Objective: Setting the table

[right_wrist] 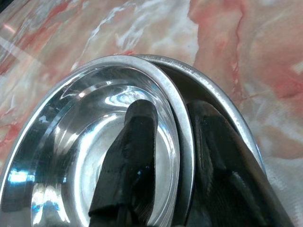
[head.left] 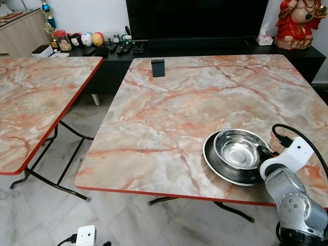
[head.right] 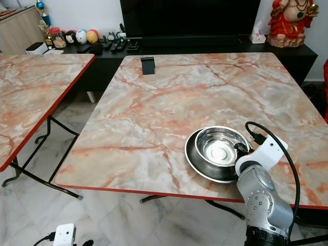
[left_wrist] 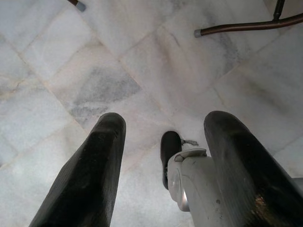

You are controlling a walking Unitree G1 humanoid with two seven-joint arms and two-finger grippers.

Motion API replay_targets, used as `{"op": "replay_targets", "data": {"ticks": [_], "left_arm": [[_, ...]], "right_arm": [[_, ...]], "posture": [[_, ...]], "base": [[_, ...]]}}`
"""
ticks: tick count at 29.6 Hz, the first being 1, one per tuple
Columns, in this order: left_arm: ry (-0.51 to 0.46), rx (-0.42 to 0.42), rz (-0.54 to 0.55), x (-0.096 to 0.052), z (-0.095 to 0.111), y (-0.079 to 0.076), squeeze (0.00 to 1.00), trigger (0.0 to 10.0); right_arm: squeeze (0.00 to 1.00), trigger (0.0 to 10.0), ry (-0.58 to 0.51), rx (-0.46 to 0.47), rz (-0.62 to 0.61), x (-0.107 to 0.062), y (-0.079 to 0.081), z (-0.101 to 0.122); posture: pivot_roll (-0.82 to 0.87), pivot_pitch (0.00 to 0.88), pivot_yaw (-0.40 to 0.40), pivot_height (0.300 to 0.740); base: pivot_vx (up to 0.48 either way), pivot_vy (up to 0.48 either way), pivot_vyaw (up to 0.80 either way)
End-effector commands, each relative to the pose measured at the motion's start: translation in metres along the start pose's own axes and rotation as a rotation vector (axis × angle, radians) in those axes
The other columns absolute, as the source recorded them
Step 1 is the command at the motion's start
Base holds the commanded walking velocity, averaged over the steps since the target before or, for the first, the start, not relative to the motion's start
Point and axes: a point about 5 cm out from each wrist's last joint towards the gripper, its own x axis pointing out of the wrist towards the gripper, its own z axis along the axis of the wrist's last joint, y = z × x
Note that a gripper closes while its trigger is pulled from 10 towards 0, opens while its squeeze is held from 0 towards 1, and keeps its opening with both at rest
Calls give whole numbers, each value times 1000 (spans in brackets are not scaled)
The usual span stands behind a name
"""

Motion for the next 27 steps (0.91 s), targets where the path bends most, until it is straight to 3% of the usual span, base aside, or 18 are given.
{"op": "replay_targets", "data": {"ticks": [1,15,27], "left_arm": [[19,-1,9,0,-2,3,0,10000],[13,-10,9,0,-1,2,0,10000],[12,-15,4,0,0,2,0,10000]], "right_arm": [[0,10000,-10,-3,30,-1,7,6],[0,10000,-32,-14,110,-4,24,15],[0,10000,26,-152,66,-6,13,13]], "posture": [[-131,0,64,740],[-133,0,62,740],[-139,0,62,740]], "base": [[0,0,0],[0,0,0],[0,0,0]]}}
